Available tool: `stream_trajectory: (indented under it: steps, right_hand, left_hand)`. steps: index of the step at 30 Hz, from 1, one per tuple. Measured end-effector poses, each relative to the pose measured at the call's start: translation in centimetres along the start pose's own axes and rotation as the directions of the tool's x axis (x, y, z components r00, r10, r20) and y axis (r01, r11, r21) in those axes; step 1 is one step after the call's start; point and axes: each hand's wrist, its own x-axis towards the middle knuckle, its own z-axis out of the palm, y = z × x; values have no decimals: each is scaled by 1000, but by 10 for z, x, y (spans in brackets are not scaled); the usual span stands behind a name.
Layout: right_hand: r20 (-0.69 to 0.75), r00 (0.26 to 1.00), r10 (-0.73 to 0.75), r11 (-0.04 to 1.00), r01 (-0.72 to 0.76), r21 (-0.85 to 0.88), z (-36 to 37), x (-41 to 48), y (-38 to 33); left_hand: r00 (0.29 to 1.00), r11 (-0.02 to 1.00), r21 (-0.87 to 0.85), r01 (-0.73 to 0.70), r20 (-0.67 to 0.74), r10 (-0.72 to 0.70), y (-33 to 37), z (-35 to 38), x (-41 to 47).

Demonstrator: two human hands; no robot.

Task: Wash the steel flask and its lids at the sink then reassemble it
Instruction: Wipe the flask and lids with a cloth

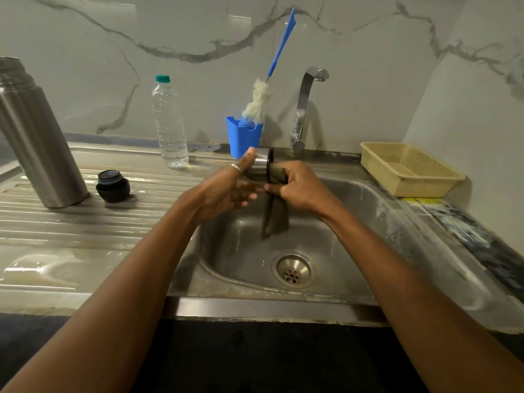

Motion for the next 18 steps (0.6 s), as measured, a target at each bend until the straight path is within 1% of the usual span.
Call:
stream_trajectory:
  steps: [3,4,5,7,9,10,12,13,14,15,17,18]
  right_hand:
    - [42,993,-106,968,113,-226,5,-4,1]
    - [55,993,-106,962,117,-249,7,-5,-1]
    - [66,996,-68,967,82,-240,8,-5,-2]
    - [116,992,52,993,-39,-109,9,-3,-2]
    - [194,971,138,976,-166,139,9,-2,-3]
    - [231,959,166,928,-231,293,8,-2,-3]
    - [295,937,188,747,-331,576,3,-3,-7]
    - [307,934,181,661,-346,666,-2,-3,-9]
    - [297,938,176,607,-341,718,-7,-2,-10]
    - [276,945,174,574,-325,751,-11,-2,-12]
    - [206,957,203,544,-285,789,-18,-1,-13]
    - [166,958,235,540,-271,797,-20,0,-13]
  left_hand:
    - [998,999,-52,3,-64,-6,-2,3,5]
    - [997,999,-51,-2,-80,-2,-3,4,7]
    - [996,999,-44,-9,-87,5,-4,4,8]
    - [997,999,-19,-32,-65,31,-9,0,9]
    - [998,998,-17,-56,-27,56,-12,-4,10]
    - [997,997,-29,-71,-14,71,-12,-5,10]
    - [993,990,-72,-120,10,121,-11,-5,9]
    - [989,984,-105,-146,20,149,-9,-4,9]
    - [985,975,-144,-170,16,174,-7,-2,8]
    - [982,964,-189,-185,-4,188,-5,0,7]
    - [981,950,-245,-194,-71,182,-1,1,5]
    - [979,951,-240,-196,-102,176,0,1,4]
